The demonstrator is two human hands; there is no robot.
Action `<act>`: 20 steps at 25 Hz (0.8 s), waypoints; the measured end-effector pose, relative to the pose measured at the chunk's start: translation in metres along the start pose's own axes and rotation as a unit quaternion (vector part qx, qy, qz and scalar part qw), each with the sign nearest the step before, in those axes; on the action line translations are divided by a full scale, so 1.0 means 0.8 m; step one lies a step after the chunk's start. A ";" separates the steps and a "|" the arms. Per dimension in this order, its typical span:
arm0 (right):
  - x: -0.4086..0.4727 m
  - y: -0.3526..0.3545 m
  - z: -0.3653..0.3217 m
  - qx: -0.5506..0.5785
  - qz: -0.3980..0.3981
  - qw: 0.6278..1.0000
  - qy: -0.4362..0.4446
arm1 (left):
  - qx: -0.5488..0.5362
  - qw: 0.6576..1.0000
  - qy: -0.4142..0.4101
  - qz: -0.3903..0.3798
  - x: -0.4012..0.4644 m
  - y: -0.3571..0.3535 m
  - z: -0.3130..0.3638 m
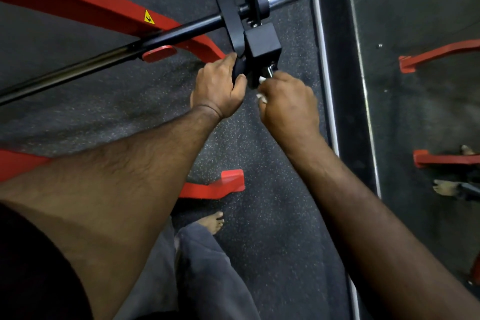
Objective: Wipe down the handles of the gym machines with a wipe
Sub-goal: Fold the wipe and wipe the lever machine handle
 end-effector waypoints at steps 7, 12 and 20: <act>-0.040 0.018 0.009 0.050 0.037 0.997 0.052 | -0.015 1.000 0.006 -0.002 0.002 -0.004 -0.006; 0.038 0.010 0.012 0.073 0.048 0.996 0.007 | 0.005 1.000 -0.012 -0.002 0.004 -0.005 -0.003; -0.073 0.023 0.043 0.131 0.080 0.988 0.031 | -0.007 1.000 -0.014 0.019 0.001 -0.001 -0.004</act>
Point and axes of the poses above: each hand's wrist, its own x-axis towards the middle knuckle, its own y-axis out of the back of the hand, z = x × y, the point moved 10 cm from there along x, towards the middle knuckle, and after that the axes turned 2 degrees about x, right-handed, at the moved point
